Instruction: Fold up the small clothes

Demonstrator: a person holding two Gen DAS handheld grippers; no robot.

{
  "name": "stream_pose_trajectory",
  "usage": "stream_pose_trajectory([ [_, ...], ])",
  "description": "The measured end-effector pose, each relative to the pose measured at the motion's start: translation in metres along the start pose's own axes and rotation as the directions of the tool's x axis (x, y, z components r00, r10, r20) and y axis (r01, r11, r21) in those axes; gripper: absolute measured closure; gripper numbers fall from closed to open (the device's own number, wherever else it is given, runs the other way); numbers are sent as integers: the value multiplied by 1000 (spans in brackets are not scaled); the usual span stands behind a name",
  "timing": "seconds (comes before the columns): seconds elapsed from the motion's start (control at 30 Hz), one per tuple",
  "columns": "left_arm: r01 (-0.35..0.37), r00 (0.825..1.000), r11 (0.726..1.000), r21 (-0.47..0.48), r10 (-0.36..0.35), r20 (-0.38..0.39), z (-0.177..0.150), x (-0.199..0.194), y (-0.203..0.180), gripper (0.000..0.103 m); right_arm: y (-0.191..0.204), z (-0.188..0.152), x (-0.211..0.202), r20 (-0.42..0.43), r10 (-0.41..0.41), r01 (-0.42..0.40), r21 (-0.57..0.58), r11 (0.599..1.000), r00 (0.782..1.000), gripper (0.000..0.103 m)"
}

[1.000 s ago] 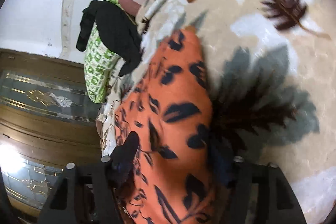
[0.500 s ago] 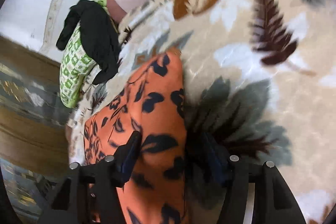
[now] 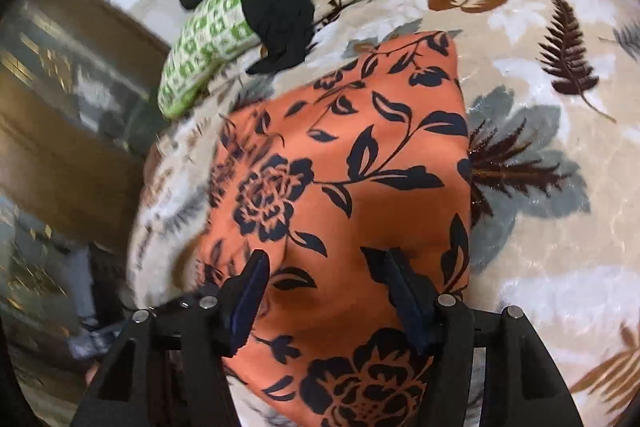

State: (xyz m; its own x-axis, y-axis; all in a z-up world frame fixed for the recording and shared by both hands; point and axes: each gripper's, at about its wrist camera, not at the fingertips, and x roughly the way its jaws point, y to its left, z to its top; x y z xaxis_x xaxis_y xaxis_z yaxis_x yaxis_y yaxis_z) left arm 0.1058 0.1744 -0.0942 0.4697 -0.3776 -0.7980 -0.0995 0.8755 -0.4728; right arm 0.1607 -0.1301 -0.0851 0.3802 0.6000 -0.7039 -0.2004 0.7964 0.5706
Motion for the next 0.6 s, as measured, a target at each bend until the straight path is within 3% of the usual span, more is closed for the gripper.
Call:
stream_pose_trajectory([
  [0.07,3,1000,1000,3,-3,16,-1,-7,-6,69,10,0,-13,22,13,-12,-46,999,1000,39],
  [0.13,34,999,999,-3,-33,42,2,-14,-7,47,6,0,-28,59,-5,8,-46,999,998,39],
  [0.2,34,996,999,4,-35,86,12,-20,-9,37,-10,-3,-34,82,-37,36,15,999,996,32],
  [0.3,-26,995,998,50,21,97,38,-10,-18,37,-42,-3,-24,40,-41,36,129,991,998,32],
  [0.47,9,999,999,48,-7,-31,65,40,-4,38,-66,3,-3,24,78,-82,228,970,997,32],
  [0.6,63,997,997,50,-60,-57,66,54,3,37,-73,14,20,-17,92,-85,242,967,996,32],
])
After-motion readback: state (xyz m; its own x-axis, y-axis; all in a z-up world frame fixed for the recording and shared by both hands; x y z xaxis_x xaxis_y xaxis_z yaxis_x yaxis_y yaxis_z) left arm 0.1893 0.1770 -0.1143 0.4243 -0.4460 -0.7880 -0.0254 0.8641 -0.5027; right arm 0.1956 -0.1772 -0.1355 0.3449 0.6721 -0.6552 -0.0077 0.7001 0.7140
